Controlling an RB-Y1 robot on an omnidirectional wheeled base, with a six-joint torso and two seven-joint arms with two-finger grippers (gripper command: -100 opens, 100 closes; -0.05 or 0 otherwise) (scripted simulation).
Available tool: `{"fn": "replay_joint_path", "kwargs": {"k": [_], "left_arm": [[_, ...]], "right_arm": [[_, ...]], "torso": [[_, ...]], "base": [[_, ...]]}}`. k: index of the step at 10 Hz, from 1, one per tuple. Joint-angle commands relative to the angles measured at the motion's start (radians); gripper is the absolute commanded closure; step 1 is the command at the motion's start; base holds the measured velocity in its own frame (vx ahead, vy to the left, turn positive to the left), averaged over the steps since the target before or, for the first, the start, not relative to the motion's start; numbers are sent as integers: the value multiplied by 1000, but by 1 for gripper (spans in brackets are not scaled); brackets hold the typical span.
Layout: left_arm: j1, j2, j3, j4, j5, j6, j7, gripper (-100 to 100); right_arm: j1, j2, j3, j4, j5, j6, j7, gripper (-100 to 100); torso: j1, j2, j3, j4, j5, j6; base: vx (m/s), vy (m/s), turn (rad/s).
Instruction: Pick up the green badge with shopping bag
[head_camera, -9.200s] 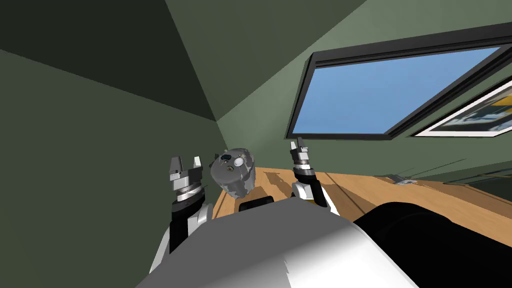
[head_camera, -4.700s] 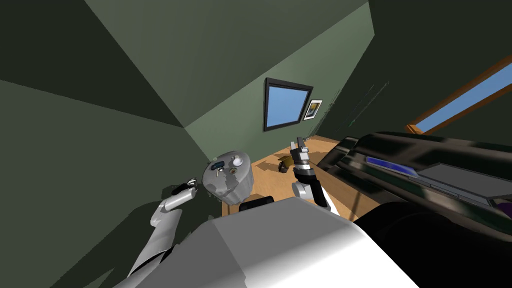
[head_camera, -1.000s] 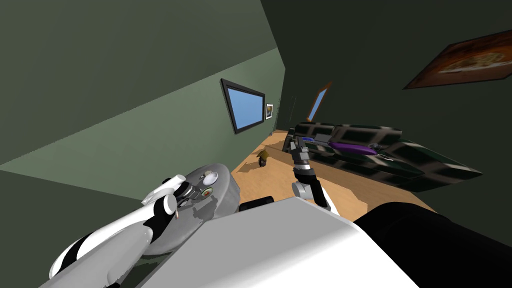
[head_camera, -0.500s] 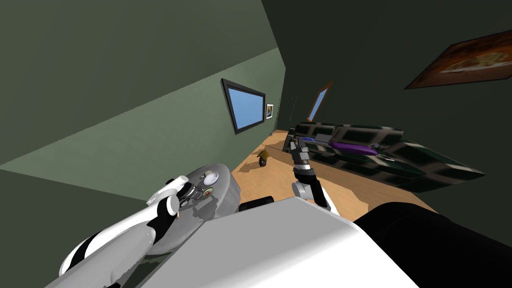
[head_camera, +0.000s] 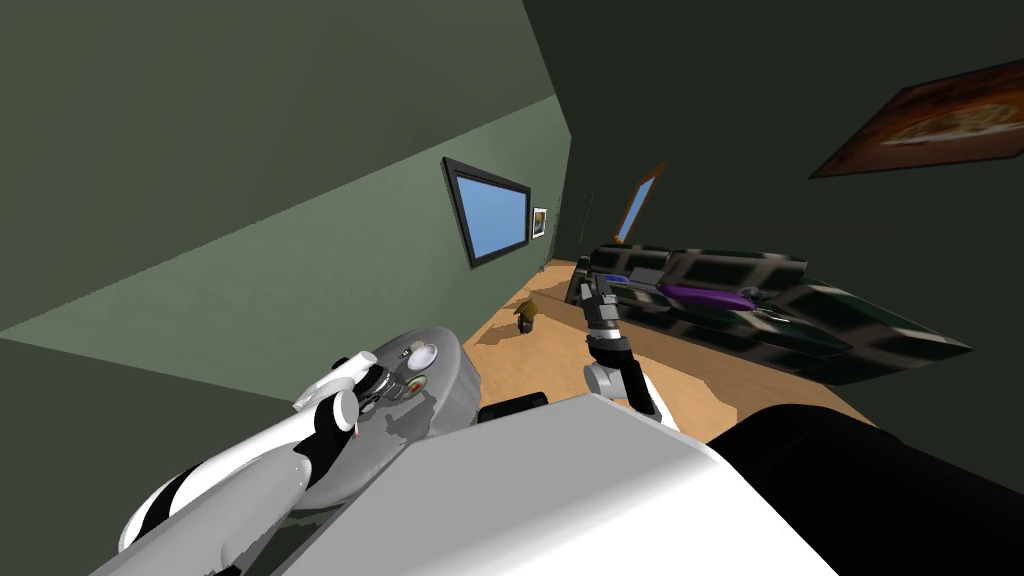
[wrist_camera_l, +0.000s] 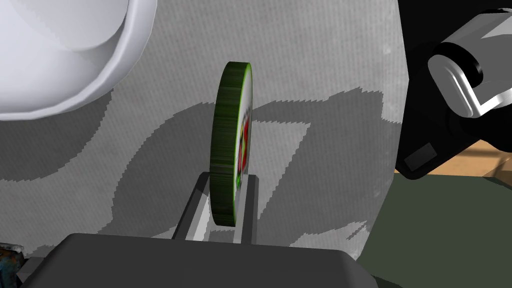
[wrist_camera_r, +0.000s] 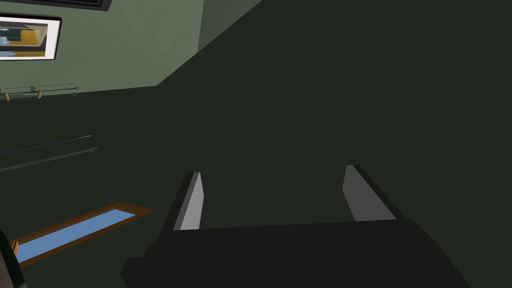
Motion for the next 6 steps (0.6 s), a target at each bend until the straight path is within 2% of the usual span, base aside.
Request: {"fn": "replay_joint_path", "kwargs": {"k": [1, 2, 3, 5, 6], "left_arm": [[0, 0, 0, 0, 0, 0, 0, 0], [-12, 24, 3, -3, -3, 28, -1, 100], [-17, 36, 4, -7, -5, 46, -1, 100], [-18, 37, 4, 0, -4, 38, -5, 100], [-17, 37, 4, -4, -4, 43, -3, 0]], "right_arm": [[0, 0, 0, 0, 0, 0, 0, 0], [0, 0, 0, 0, 0, 0, 0, 0], [0, 0, 0, 0, 0, 0, 0, 0], [0, 0, 0, 0, 0, 0, 0, 0], [0, 0, 0, 0, 0, 0, 0, 0]], "torso": [[0, 0, 0, 0, 0, 0], [0, 0, 0, 0, 0, 0], [-1, 0, 0, 0, -1, 0], [-2, 1, 1, 0, -1, 0], [-1, 0, 0, 0, 0, 0]], "base": [[0, 0, 0], [-6, -19, -18], [-8, -29, -13], [-4, -14, 0], [0, 0, 0]]}}
